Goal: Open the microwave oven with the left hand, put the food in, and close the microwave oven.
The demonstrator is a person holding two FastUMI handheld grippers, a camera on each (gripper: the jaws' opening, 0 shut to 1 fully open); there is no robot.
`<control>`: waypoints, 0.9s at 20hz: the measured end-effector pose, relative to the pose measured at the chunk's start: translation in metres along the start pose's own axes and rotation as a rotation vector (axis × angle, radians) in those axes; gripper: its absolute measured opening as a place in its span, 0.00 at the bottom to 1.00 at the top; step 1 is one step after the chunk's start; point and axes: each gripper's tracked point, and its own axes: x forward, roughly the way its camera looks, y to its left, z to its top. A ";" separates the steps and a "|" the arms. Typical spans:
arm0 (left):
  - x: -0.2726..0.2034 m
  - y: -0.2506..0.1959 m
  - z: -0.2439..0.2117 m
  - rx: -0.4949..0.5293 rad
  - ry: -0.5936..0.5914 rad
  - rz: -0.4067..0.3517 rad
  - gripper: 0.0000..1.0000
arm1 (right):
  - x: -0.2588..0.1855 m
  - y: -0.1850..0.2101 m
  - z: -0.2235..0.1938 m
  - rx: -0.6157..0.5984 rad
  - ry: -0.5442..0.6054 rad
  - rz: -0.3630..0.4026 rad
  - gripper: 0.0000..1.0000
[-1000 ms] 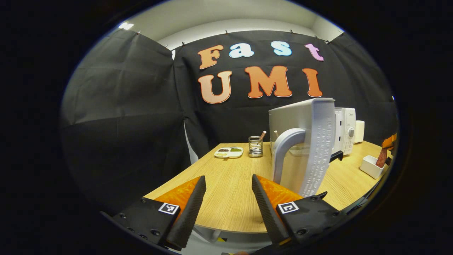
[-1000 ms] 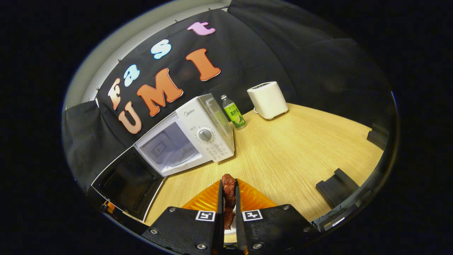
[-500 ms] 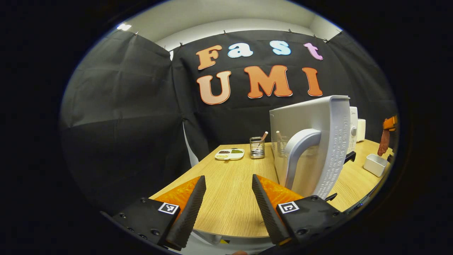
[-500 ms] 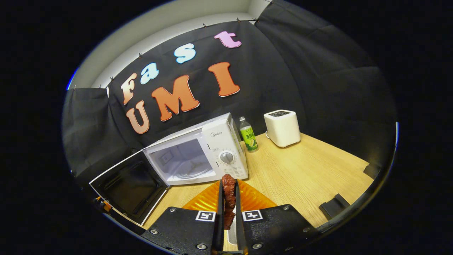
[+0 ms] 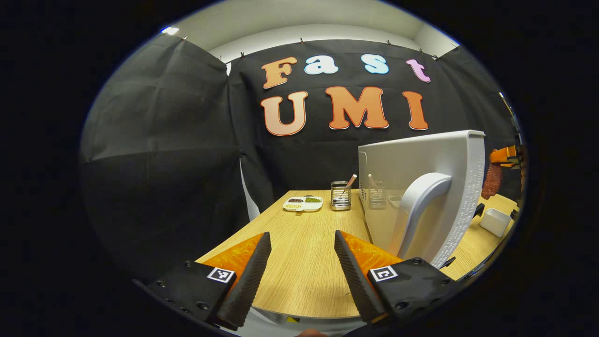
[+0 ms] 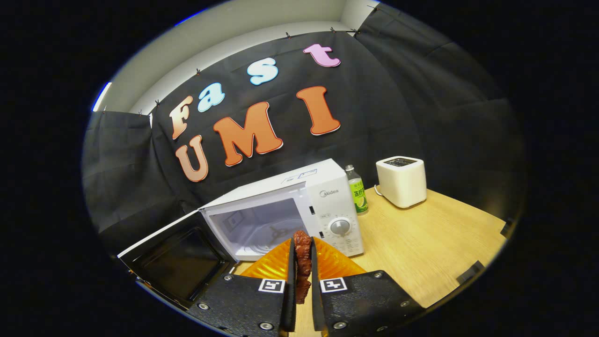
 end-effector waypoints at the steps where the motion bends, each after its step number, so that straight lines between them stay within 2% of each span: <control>1: 0.001 0.002 0.000 -0.005 0.001 -0.001 0.90 | 0.007 0.007 -0.002 0.004 -0.002 0.004 0.13; 5: 0.006 0.005 -0.002 -0.024 0.005 -0.010 0.89 | 0.043 0.026 -0.006 0.056 -0.045 -0.004 0.13; 8: 0.011 0.007 -0.002 -0.042 0.004 -0.012 0.90 | 0.075 0.035 -0.015 0.168 -0.063 -0.014 0.13; 11: 0.016 0.014 -0.006 -0.051 0.009 -0.001 0.90 | 0.105 0.057 -0.019 0.305 -0.089 0.022 0.13; 12: 0.018 0.017 -0.008 -0.054 0.011 0.004 0.86 | 0.117 0.060 -0.021 0.330 -0.104 0.020 0.13; 14: 0.022 0.020 -0.008 -0.067 0.016 0.009 0.89 | 0.140 0.061 -0.025 0.370 -0.125 0.002 0.13; 16: 0.025 0.022 -0.009 -0.076 0.019 0.012 0.86 | 0.161 0.066 -0.028 0.432 -0.133 -0.002 0.13; 18: 0.023 0.022 -0.011 -0.073 0.022 0.011 0.90 | 0.183 0.066 -0.033 0.484 -0.144 -0.012 0.13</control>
